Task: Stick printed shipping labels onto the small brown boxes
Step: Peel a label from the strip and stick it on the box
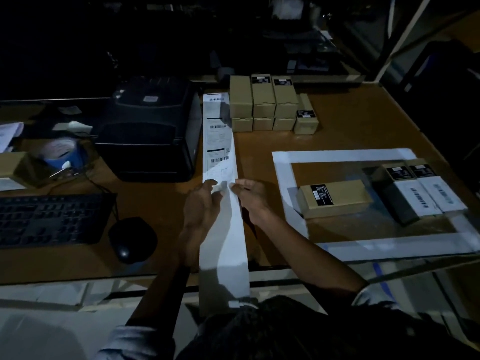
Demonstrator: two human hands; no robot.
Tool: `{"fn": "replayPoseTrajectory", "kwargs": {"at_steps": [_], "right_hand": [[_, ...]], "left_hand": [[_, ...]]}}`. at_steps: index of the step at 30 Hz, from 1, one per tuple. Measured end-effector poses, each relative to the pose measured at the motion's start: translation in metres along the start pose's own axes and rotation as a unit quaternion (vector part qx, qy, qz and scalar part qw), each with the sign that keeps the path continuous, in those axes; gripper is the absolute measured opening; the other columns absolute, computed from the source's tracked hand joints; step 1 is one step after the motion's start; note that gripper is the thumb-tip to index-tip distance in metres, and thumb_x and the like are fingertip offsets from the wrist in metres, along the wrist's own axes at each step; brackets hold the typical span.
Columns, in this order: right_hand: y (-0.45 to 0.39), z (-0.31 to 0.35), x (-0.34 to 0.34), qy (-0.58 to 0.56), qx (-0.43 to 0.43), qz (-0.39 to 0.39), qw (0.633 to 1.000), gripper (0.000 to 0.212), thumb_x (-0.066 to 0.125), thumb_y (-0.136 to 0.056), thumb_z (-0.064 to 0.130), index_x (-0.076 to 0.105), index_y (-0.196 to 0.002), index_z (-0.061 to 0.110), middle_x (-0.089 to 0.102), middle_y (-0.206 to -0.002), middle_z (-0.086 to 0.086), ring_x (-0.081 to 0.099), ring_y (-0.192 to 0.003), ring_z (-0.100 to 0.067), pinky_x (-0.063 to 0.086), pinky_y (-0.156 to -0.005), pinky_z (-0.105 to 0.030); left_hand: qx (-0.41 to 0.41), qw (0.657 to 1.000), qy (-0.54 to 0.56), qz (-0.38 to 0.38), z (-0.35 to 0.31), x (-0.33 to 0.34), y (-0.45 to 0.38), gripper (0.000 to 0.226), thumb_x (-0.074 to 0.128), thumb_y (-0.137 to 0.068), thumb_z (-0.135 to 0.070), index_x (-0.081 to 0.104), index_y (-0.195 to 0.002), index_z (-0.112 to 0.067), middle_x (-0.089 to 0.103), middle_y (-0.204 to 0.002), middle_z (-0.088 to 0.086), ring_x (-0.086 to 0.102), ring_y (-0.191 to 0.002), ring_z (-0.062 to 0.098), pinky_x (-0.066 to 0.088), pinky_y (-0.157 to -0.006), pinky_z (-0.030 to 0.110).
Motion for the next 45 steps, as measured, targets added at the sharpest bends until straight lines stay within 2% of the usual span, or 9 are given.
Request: {"fn": "replayPoseTrajectory", "kwargs": {"at_steps": [3, 6, 9, 14, 25, 33, 37, 42, 45], "right_hand": [[0.002, 0.001, -0.009, 0.0, -0.017, 0.004, 1.0, 0.02, 0.072, -0.093, 0.016, 0.07, -0.111, 0.009, 0.075, -0.107, -0.007, 0.072, -0.084, -0.015, 0.056, -0.06, -0.021], [0.002, 0.002, -0.016, 0.02, -0.037, 0.003, 0.999, 0.022, 0.073, -0.092, 0.017, 0.071, -0.112, 0.008, 0.074, -0.103, -0.005, 0.068, -0.077, -0.01, 0.049, -0.054, -0.019], [-0.001, 0.002, -0.015, 0.04, -0.066, 0.0, 0.997, 0.027, 0.076, -0.089, 0.023, 0.073, -0.112, 0.008, 0.076, -0.1, -0.004, 0.067, -0.08, -0.012, 0.05, -0.058, -0.024], [-0.004, -0.001, -0.013, 0.037, -0.096, 0.0, 0.995, 0.024, 0.078, -0.088, 0.027, 0.076, -0.108, 0.014, 0.077, -0.101, 0.001, 0.072, -0.099, -0.019, 0.059, -0.092, -0.041], [0.0, 0.008, -0.01, -0.022, -0.113, 0.098, 0.988, 0.022, 0.067, -0.094, 0.006, 0.073, -0.107, 0.023, 0.077, -0.104, 0.007, 0.07, -0.101, -0.008, 0.054, -0.089, -0.023], [-0.004, 0.003, -0.008, -0.013, -0.115, 0.113, 0.987, 0.028, 0.069, -0.091, -0.001, 0.071, -0.116, 0.012, 0.076, -0.113, 0.0, 0.07, -0.11, -0.017, 0.054, -0.098, -0.03], [-0.007, -0.001, -0.01, 0.002, -0.104, 0.097, 0.99, 0.027, 0.068, -0.092, -0.002, 0.072, -0.113, 0.013, 0.076, -0.11, 0.001, 0.071, -0.104, -0.014, 0.055, -0.091, -0.027], [-0.01, -0.001, -0.011, 0.04, -0.115, 0.077, 0.99, 0.028, 0.067, -0.091, -0.004, 0.07, -0.118, 0.003, 0.074, -0.114, -0.006, 0.071, -0.104, -0.013, 0.056, -0.092, -0.027], [-0.007, 0.0, -0.012, 0.064, -0.121, 0.068, 0.988, 0.028, 0.068, -0.091, -0.002, 0.07, -0.119, 0.004, 0.075, -0.109, -0.004, 0.07, -0.096, -0.007, 0.053, -0.082, -0.019]], "left_hand": [[0.01, 1.0, -0.003, -0.012, -0.005, 0.003, -0.013, 0.033, 0.063, -0.097, -0.029, 0.068, -0.119, -0.005, 0.069, -0.12, 0.017, 0.066, -0.106, 0.034, 0.056, -0.087, 0.04], [0.026, 1.0, 0.009, -0.003, -0.009, 0.012, -0.023, 0.026, 0.068, -0.093, -0.019, 0.07, -0.117, -0.009, 0.07, -0.119, 0.012, 0.065, -0.108, 0.03, 0.053, -0.094, 0.041], [0.042, 0.998, 0.039, 0.015, -0.015, 0.022, -0.028, 0.021, 0.064, -0.095, -0.014, 0.071, -0.115, -0.009, 0.071, -0.118, 0.01, 0.065, -0.108, 0.027, 0.05, -0.095, 0.034], [0.058, 0.997, 0.041, 0.021, -0.017, 0.026, -0.032, 0.02, 0.06, -0.097, -0.009, 0.075, -0.109, -0.009, 0.073, -0.112, 0.01, 0.068, -0.102, 0.026, 0.048, -0.09, 0.029], [0.103, 0.992, 0.071, 0.005, -0.015, 0.017, -0.033, 0.017, 0.07, -0.091, -0.009, 0.077, -0.107, -0.009, 0.074, -0.112, 0.007, 0.069, -0.102, 0.022, 0.055, -0.095, 0.042], [0.172, 0.984, 0.015, 0.042, -0.02, 0.025, -0.035, 0.019, 0.066, -0.086, -0.004, 0.077, -0.101, -0.006, 0.076, -0.103, 0.009, 0.071, -0.093, 0.025, 0.057, -0.09, 0.038], [0.092, 0.993, 0.066, 0.033, -0.006, 0.027, -0.036, 0.017, 0.068, -0.09, -0.004, 0.077, -0.103, -0.009, 0.075, -0.104, 0.005, 0.069, -0.099, 0.021, 0.051, -0.091, 0.029], [0.03, 0.987, 0.145, 0.066, 0.012, 0.034, -0.038, 0.015, 0.071, -0.092, -0.017, 0.078, -0.104, -0.012, 0.074, -0.111, 0.003, 0.068, -0.103, 0.015, 0.048, -0.106, 0.037], [0.042, 0.987, 0.14, 0.067, 0.003, 0.025, -0.045, 0.009, 0.075, -0.088, -0.015, 0.08, -0.095, -0.014, 0.076, -0.102, -0.001, 0.069, -0.095, 0.011, 0.048, -0.098, 0.018]]}}
Point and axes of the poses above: each hand's wrist, its own y-axis away from the middle knuckle, its own x-axis out of the palm, z = x × y, the point moved 8 cm from there along -y, towards the middle knuckle
